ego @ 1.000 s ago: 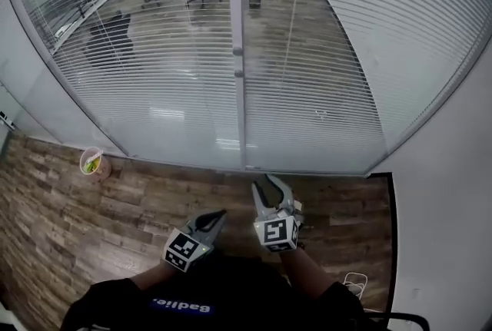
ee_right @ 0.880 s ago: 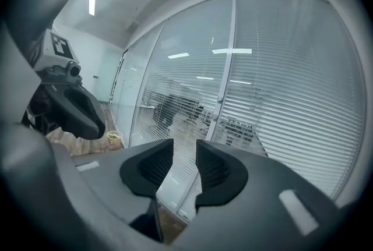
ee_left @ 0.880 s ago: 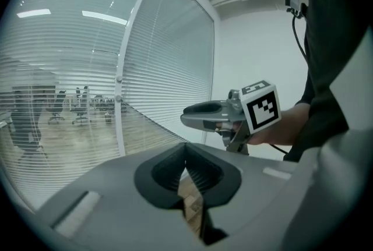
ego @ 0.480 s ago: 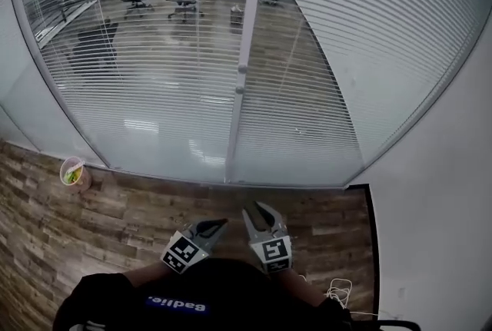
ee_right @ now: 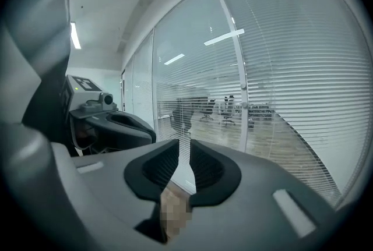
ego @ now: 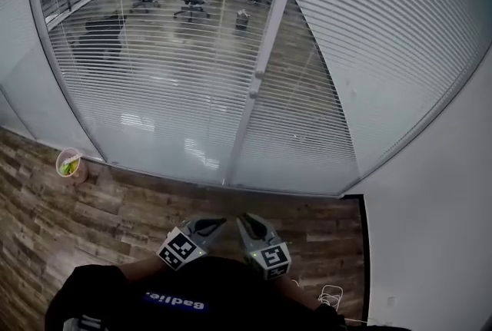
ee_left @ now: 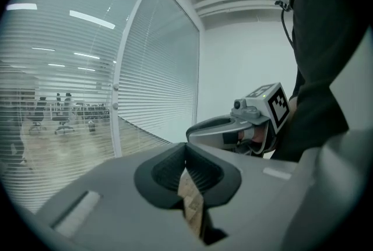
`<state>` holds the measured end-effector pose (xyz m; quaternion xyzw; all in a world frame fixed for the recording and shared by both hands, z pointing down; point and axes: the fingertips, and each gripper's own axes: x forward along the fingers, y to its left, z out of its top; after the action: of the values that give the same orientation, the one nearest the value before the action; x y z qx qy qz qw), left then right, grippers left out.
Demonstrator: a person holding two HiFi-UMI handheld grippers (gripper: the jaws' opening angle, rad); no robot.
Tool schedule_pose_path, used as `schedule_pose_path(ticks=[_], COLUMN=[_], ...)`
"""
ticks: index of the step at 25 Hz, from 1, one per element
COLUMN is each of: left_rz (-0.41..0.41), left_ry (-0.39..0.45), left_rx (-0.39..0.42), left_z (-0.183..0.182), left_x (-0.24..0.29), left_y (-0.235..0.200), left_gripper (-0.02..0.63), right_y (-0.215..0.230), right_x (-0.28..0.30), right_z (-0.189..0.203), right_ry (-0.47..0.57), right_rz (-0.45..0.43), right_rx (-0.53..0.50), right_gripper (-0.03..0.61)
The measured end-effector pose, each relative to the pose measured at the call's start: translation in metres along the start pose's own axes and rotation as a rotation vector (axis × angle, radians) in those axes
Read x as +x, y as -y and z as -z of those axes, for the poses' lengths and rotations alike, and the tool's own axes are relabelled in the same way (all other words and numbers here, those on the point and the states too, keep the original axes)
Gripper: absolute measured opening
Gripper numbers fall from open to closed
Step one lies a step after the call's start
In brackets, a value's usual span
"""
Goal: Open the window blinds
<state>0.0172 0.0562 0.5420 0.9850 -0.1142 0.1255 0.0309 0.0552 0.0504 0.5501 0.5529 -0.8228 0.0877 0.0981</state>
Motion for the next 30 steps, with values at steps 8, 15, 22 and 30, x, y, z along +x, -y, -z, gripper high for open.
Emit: schedule_pose_path(ticks=[8,15,22,30], left_rz=[-0.01,-0.009,-0.01,-0.011], left_ry=[-0.005,-0.008,-0.003,-0.005], left_rx=[-0.016,-0.024,-0.029,-0.036], left_z=[0.002,0.001,0.002,0.002], left_x=[-0.01,-0.006,-0.002,-0.001], left_y=[-0.007,-0.004,0.003,0.007], left_gripper=[0.0,0.0,0.0,0.0], right_y=[-0.012,-0.02,-0.017,-0.017], right_x=[0.009,0.006,-0.002,-0.006], right_z=[0.006,0.01,0.01,0.013], right_ry=[-0.009,-0.036,-0.023,-0.035], right_rz=[-0.054,-0.113,-0.11,-0.115], right_rx=[0.052,0.075,0.074,0.077], right_gripper=[0.003,0.003,0.003,0.003])
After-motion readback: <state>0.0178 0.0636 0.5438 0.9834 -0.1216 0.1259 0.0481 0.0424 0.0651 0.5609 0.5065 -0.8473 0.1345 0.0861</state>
